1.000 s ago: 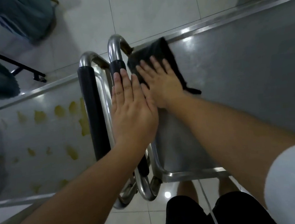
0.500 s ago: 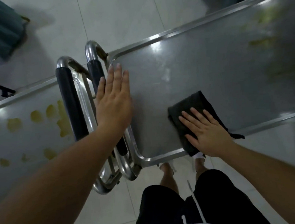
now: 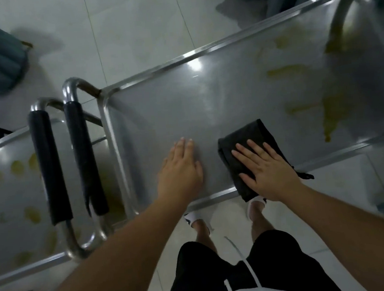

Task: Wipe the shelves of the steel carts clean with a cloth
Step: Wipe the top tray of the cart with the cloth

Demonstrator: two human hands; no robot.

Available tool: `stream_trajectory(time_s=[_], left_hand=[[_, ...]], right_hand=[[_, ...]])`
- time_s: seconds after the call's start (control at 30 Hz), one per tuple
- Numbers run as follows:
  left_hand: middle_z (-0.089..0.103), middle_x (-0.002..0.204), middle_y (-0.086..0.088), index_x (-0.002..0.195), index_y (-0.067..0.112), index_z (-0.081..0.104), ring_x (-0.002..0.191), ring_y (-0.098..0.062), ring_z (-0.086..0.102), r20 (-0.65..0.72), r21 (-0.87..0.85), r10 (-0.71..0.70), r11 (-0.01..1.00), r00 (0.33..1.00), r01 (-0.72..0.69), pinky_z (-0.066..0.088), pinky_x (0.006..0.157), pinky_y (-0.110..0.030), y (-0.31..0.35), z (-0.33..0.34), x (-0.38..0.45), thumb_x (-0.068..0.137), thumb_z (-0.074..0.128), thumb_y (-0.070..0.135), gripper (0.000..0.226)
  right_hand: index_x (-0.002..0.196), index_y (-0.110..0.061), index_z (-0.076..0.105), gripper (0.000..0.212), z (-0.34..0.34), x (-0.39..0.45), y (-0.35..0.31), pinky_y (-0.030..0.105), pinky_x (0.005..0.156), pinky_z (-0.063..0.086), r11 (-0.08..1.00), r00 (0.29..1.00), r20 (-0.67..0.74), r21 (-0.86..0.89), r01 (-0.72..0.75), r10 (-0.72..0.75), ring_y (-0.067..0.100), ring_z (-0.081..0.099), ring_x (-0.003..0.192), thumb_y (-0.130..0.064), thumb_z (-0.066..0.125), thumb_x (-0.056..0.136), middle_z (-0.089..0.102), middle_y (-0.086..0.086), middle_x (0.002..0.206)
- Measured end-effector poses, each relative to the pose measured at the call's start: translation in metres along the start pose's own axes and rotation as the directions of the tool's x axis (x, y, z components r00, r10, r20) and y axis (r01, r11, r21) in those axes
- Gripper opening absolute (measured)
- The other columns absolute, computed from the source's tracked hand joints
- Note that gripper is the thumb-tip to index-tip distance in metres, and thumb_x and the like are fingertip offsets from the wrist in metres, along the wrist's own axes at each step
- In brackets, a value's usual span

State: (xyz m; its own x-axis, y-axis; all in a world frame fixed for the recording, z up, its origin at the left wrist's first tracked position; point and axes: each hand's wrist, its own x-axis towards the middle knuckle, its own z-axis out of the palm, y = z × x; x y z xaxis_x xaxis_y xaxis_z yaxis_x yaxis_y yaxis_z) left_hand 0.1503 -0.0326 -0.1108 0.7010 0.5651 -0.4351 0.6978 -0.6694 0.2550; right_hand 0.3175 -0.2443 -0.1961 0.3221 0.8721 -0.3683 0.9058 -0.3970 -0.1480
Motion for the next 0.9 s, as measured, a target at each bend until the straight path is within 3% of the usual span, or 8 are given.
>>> stream_trajectory(time_s=[0.33, 0.57, 0.73, 0.8, 0.9], left_hand=[[0.010, 0.177, -0.007, 0.168, 0.020, 0.020, 0.163, -0.025, 0.009, -0.077, -0.151, -0.151, 0.979, 0.985, 0.139, 0.015, 0.129, -0.043, 0.125, 0.050, 0.064, 0.107, 0.044, 0.036, 0.067], [0.007, 0.178, -0.003, 0.169, 0.018, 0.016, 0.163, -0.021, 0.001, -0.167, -0.135, -0.189, 0.977, 0.968, 0.168, 0.005, 0.131, -0.039, 0.143, 0.067, 0.099, 0.109, 0.041, 0.039, 0.068], [0.015, 0.177, -0.004, 0.168, 0.018, 0.022, 0.163, -0.023, 0.007, -0.283, -0.115, -0.281, 0.959, 0.917, 0.259, 0.006, 0.132, -0.041, 0.115, 0.067, 0.123, 0.109, 0.041, 0.037, 0.065], [0.013, 0.177, -0.003, 0.168, 0.021, 0.019, 0.163, -0.022, 0.006, -0.300, -0.088, -0.285, 0.958, 0.910, 0.271, 0.002, 0.132, -0.041, 0.106, 0.071, 0.125, 0.110, 0.036, 0.040, 0.064], [0.009, 0.178, -0.003, 0.169, 0.021, 0.014, 0.164, -0.021, 0.002, -0.329, -0.078, -0.289, 0.957, 0.899, 0.279, -0.001, 0.132, -0.042, 0.103, 0.081, 0.129, 0.111, 0.032, 0.040, 0.064]], right_hand=[[0.165, -0.033, 0.003, 0.069, -0.012, -0.038, 0.168, 0.049, 0.129, 0.009, 0.999, 0.999, -0.034, -0.024, -0.032, 0.031, 0.014, -0.010, 0.159, -0.062, 0.017, 0.105, -0.001, -0.011, 0.172], [0.165, -0.037, 0.000, 0.070, -0.021, -0.062, 0.277, 0.049, 0.128, 0.010, 0.982, 0.980, -0.072, 0.037, -0.183, 0.185, 0.015, 0.000, 0.160, -0.061, 0.020, 0.102, 0.006, -0.011, 0.173], [0.162, -0.043, -0.007, 0.068, -0.034, -0.067, 0.331, 0.048, 0.128, 0.005, 0.871, 0.874, -0.074, 0.164, -0.463, 0.479, 0.018, 0.003, 0.160, -0.067, 0.009, 0.101, 0.006, -0.009, 0.174], [0.164, -0.038, -0.003, 0.069, -0.030, -0.059, 0.324, 0.049, 0.128, 0.004, 0.829, 0.827, -0.112, 0.187, -0.527, 0.551, 0.019, 0.002, 0.160, -0.065, 0.011, 0.102, 0.007, -0.007, 0.173], [0.165, -0.027, 0.006, 0.069, -0.025, -0.032, 0.291, 0.056, 0.127, 0.007, 0.709, 0.698, -0.147, 0.260, -0.656, 0.700, 0.027, 0.004, 0.160, -0.058, 0.019, 0.105, 0.008, -0.001, 0.174]])
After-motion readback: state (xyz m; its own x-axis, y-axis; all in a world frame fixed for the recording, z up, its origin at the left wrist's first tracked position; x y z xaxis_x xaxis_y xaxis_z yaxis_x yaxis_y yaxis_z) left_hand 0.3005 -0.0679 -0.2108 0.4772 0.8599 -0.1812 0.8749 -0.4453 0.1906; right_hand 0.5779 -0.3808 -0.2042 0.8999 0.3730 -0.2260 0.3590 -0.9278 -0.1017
